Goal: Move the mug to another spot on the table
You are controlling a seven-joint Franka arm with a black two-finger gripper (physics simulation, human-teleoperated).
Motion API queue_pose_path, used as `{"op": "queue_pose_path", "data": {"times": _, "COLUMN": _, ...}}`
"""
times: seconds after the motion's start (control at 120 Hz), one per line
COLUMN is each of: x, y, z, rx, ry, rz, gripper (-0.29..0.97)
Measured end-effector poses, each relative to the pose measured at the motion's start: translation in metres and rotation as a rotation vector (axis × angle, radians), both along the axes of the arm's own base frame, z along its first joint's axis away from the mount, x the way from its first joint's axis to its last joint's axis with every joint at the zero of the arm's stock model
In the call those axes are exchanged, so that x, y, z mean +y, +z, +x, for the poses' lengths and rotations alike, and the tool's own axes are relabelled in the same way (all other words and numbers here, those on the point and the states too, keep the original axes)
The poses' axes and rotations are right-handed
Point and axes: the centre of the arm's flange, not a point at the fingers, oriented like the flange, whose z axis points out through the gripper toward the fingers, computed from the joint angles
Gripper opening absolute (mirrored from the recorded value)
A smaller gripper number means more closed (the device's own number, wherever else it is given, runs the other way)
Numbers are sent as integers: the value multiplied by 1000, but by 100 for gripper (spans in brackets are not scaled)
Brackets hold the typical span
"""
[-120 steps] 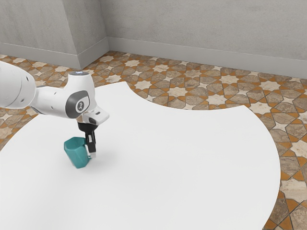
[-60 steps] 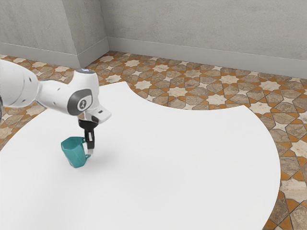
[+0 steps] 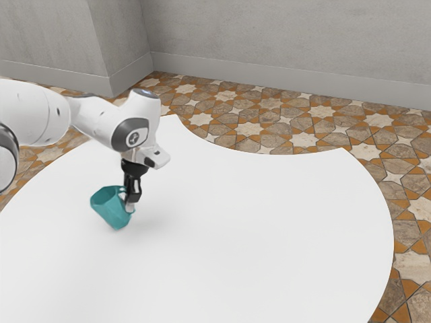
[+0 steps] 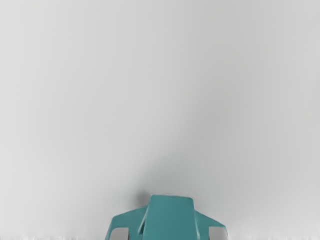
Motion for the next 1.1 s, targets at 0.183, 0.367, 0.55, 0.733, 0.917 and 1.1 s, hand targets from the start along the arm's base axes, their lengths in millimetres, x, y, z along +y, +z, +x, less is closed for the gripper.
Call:
{"op": "queue_pose_path", "data": {"times": 0.183, "x": -43, "y": 13, "z": 34, "rx": -13, "ry": -22, "rz": 53, "gripper": -3}}
{"op": "queue_pose_path", "data": {"times": 0.367, "x": -98, "y": 25, "z": 56, "rx": -47, "ry": -58, "rz": 77, "gripper": -8}}
{"op": "queue_pose_path", "data": {"times": 0.55, "x": -142, "y": 24, "z": 56, "rx": -45, "ry": -88, "rz": 91, "gripper": -10}}
{"op": "queue_pose_path", "data": {"times": 0.733, "x": -155, "y": 24, "z": 52, "rx": -35, "ry": -82, "rz": 102, "gripper": -11}}
{"op": "queue_pose_path", "data": {"times": 0.917, "x": -157, "y": 24, "z": 44, "rx": 35, "ry": -73, "rz": 131, "gripper": -11}}
{"op": "queue_pose_path", "data": {"times": 1.1, "x": -196, "y": 26, "z": 36, "rx": 66, "ry": -154, "rz": 160, "gripper": -11}}
